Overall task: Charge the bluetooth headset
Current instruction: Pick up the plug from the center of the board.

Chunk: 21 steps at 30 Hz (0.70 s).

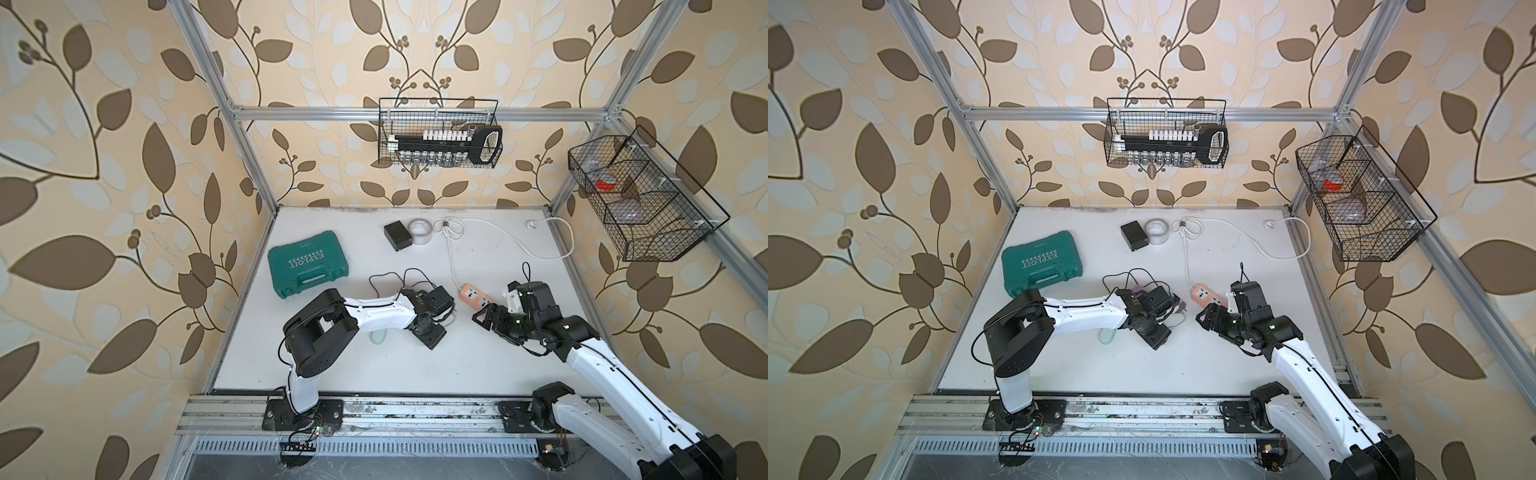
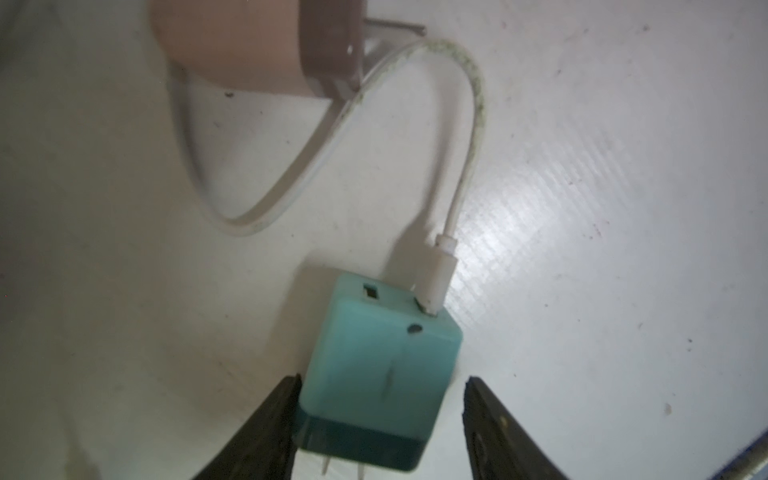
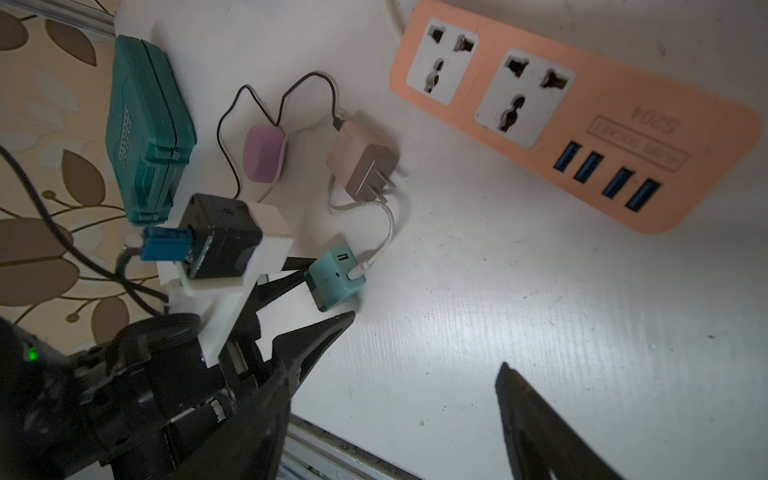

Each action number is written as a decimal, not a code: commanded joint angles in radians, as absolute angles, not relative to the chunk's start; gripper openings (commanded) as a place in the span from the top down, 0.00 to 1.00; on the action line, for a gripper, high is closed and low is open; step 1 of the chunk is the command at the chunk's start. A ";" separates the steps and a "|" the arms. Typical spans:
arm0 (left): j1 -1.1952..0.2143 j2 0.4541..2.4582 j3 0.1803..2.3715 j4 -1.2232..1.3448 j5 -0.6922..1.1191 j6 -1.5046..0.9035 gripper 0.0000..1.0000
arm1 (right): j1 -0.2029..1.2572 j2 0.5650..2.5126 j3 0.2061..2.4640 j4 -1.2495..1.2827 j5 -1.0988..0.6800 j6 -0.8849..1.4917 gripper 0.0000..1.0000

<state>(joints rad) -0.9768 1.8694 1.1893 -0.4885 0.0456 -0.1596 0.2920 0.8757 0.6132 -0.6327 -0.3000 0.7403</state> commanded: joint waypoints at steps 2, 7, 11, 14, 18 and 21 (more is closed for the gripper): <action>-0.986 1.865 1.173 -0.462 0.055 -0.167 0.42 | 0.288 0.870 0.604 -0.635 -0.308 0.744 0.21; -0.986 1.867 1.188 -0.456 0.061 -0.160 0.39 | 0.288 0.864 0.594 -0.634 -0.307 0.746 0.21; -0.986 1.876 1.187 -0.451 0.073 -0.160 0.46 | 0.289 0.866 0.595 -0.629 -0.308 0.746 0.21; -0.986 1.880 1.179 -0.451 0.072 -0.161 0.56 | 0.289 0.868 0.596 -0.630 -0.308 0.746 0.21; -0.986 1.860 1.164 -0.436 0.070 -0.170 0.61 | 0.289 0.872 0.591 -0.627 -0.310 0.744 0.21; -0.986 1.847 1.165 -0.434 0.067 -0.172 0.64 | 0.288 0.877 0.589 -0.626 -0.313 0.744 0.21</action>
<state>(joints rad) -0.9768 1.8717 1.1759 -0.4435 0.0525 -0.1631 0.2920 0.8738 0.6117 -0.6315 -0.3004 0.7403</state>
